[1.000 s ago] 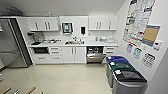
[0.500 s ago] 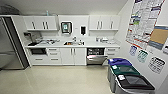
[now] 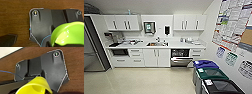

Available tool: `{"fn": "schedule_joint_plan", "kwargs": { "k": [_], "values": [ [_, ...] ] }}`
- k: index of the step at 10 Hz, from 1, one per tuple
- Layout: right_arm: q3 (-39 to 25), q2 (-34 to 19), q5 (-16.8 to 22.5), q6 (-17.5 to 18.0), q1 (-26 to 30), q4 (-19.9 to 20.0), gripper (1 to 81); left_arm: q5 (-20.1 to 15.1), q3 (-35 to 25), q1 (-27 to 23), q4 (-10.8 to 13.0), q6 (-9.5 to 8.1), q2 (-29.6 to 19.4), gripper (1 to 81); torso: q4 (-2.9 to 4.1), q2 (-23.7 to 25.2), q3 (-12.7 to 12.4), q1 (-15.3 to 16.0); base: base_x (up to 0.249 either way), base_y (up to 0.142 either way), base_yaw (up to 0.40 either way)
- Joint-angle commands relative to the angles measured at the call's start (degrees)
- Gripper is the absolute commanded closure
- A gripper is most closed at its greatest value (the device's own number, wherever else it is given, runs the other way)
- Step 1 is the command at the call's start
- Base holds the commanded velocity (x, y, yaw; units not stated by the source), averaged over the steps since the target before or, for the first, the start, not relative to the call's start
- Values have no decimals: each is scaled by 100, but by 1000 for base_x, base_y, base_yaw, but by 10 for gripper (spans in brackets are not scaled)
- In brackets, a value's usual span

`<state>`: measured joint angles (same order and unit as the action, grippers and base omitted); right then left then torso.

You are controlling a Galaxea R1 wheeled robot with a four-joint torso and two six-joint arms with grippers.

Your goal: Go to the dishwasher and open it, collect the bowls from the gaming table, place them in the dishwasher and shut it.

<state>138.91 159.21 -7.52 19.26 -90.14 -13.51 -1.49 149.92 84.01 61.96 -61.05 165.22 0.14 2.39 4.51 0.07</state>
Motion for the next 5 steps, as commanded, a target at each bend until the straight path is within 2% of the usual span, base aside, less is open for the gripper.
{"fn": "schedule_joint_plan", "kwargs": {
  "k": [1, 5],
  "values": [
    [-23, -106, 260, -10, 202, -64, 811, -247, 2, -283, 61, 49, -94, 811, 0, 0, 0, 2, 195, 0, 0],
    [-23, -106, 260, -10, 219, -82, 811, -247, 11, -275, 61, 49, -94, 811, 0, 0, 0, -2, 195, 0, 0]
  ]
}}
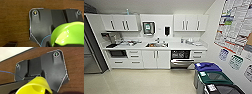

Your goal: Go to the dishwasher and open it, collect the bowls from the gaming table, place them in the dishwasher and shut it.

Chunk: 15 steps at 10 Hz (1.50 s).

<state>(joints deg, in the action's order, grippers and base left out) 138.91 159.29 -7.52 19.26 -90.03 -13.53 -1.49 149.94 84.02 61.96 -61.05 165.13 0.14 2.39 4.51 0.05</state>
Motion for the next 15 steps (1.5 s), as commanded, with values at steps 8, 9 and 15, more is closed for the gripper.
{"fn": "schedule_joint_plan", "kwargs": {
  "k": [8, 9, 15],
  "values": [
    [-23, -106, 251, -10, 200, -141, 811, -247, 35, -284, 61, 49, -33, 811, 0, 0, 0, 2, 194, 0, 0],
    [-14, -115, 251, -10, 191, -133, 811, -247, 35, -276, 61, 49, -24, 811, 0, 0, 0, 2, 165, 0, 0],
    [3, -97, 251, -10, 200, -132, 811, -247, 35, -276, 70, 49, -24, 811, 0, 0, 0, 2, 152, 0, 0]
  ]
}}
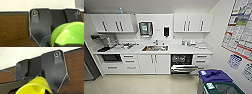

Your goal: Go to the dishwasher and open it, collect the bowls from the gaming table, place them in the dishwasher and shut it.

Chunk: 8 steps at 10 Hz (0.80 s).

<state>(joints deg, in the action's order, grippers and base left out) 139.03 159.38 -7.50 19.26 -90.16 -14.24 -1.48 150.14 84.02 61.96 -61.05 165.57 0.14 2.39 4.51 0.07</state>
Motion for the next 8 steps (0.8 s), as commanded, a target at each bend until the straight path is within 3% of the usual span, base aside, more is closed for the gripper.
{"fn": "schedule_joint_plan", "kwargs": {
  "k": [1, 8],
  "values": [
    [-18, -106, 249, -10, 213, -61, 811, -248, 16, -284, 61, 49, -68, 811, 0, 0, 0, 0, 141, 0, 0],
    [9, -79, 249, -10, 230, -61, 811, -257, 16, -276, 70, 58, -68, 811, 0, 7, -4, -7, 138, 0, 0]
  ]
}}
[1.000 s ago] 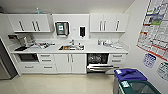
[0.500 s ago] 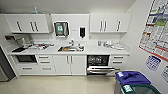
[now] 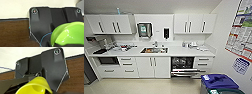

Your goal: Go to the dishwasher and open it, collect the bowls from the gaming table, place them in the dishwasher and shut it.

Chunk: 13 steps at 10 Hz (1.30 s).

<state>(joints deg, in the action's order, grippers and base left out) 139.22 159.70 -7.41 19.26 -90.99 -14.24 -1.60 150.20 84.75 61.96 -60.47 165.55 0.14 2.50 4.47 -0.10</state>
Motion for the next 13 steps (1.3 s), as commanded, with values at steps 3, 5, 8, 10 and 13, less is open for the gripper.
{"fn": "schedule_joint_plan", "kwargs": {
  "k": [3, 5, 8, 10, 13],
  "values": [
    [-10, -102, 240, -1, 314, -70, 811, -245, 9, -357, 70, 0, -65, 811, 0, -11, 6, 23, 138, 0, 0],
    [8, -93, 240, -10, 331, -44, 811, -253, 9, -349, 70, 0, -65, 811, 0, -6, 4, 15, 138, 0, 0],
    [113, -23, 240, -1, 331, -26, 811, -245, 9, -349, 70, 0, -48, 811, 0, -6, 2, 13, 138, 0, 0],
    [122, 3, 240, -1, 314, -35, 811, -245, 9, -358, 70, 0, -48, 811, 0, -6, 4, 15, 138, 0, 0],
    [131, 3, 240, -1, 296, -26, 811, -245, 9, -349, 70, 0, -48, 811, 0, -4, 4, 10, 158, -63, 0]
  ]
}}
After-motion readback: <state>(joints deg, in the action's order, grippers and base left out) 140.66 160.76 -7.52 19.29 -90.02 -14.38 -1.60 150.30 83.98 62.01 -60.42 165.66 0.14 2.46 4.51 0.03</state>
